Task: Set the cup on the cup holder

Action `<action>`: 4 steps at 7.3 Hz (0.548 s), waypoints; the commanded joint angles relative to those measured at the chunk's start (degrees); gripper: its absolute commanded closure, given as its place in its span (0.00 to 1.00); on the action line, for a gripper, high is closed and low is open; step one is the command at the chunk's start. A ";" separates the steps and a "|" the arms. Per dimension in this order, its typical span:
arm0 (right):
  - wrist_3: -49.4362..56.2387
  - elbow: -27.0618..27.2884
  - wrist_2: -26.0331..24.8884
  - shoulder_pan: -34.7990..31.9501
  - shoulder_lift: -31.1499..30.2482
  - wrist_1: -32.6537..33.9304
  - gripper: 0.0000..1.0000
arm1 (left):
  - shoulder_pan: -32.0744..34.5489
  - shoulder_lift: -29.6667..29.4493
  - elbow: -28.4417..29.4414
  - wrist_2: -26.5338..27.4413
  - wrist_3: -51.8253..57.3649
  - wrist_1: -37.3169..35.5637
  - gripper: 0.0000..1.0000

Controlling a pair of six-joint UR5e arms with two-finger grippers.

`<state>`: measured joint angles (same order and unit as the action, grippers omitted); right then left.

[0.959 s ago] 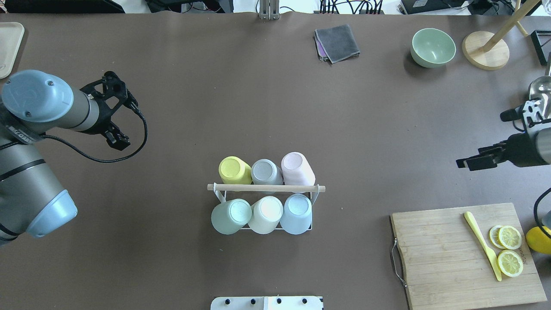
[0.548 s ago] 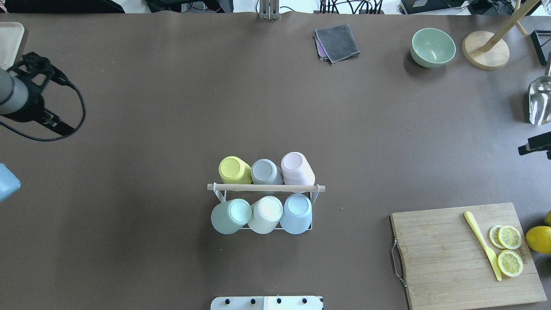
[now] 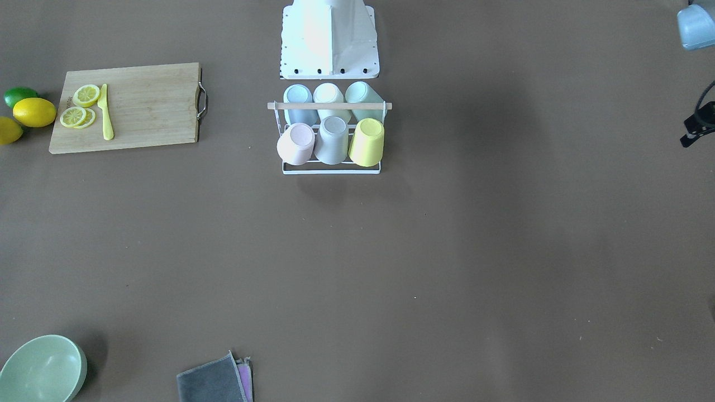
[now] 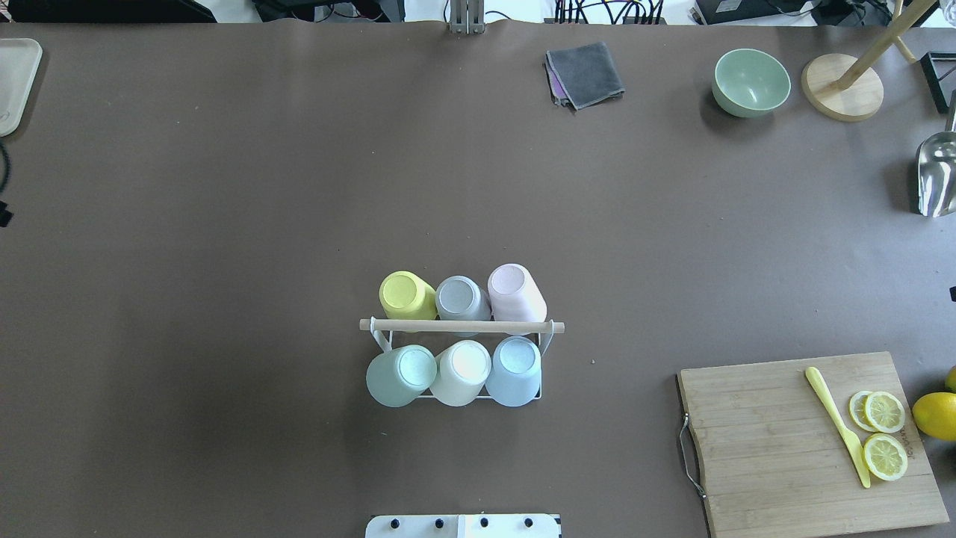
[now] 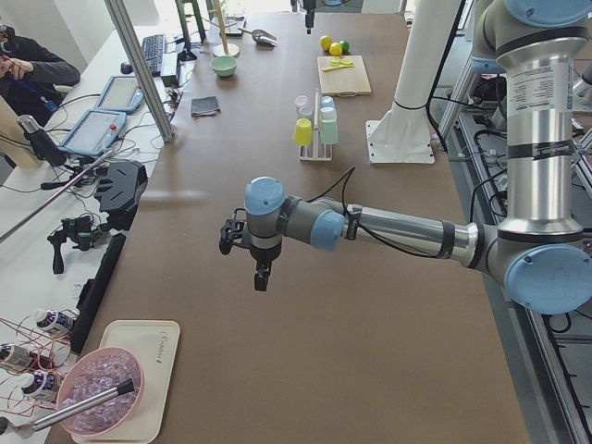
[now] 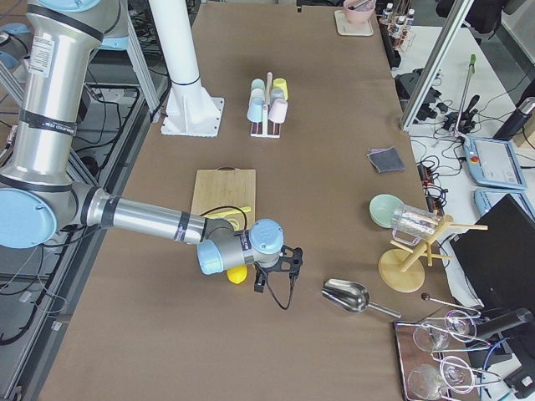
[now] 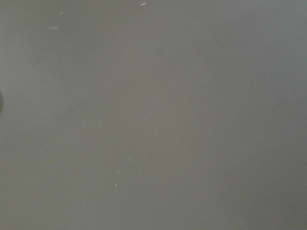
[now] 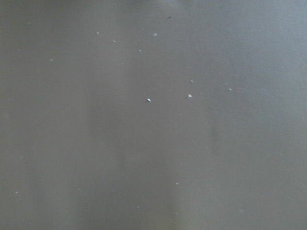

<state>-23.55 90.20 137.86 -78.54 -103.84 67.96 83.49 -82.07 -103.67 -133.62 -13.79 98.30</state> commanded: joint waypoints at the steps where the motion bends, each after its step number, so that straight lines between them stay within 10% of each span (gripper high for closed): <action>1: 13.28 1.65 -2.41 -6.50 4.49 17.21 0.00 | 8.26 4.98 0.49 -2.70 -0.09 -0.13 0.01; 4: 25.57 1.65 -6.64 -14.61 15.57 40.10 0.00 | 8.36 4.82 1.11 -2.52 -0.36 -0.31 0.01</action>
<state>-0.90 91.80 132.48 -90.49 -92.49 99.61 91.68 -77.27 -102.71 -136.15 -14.16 97.92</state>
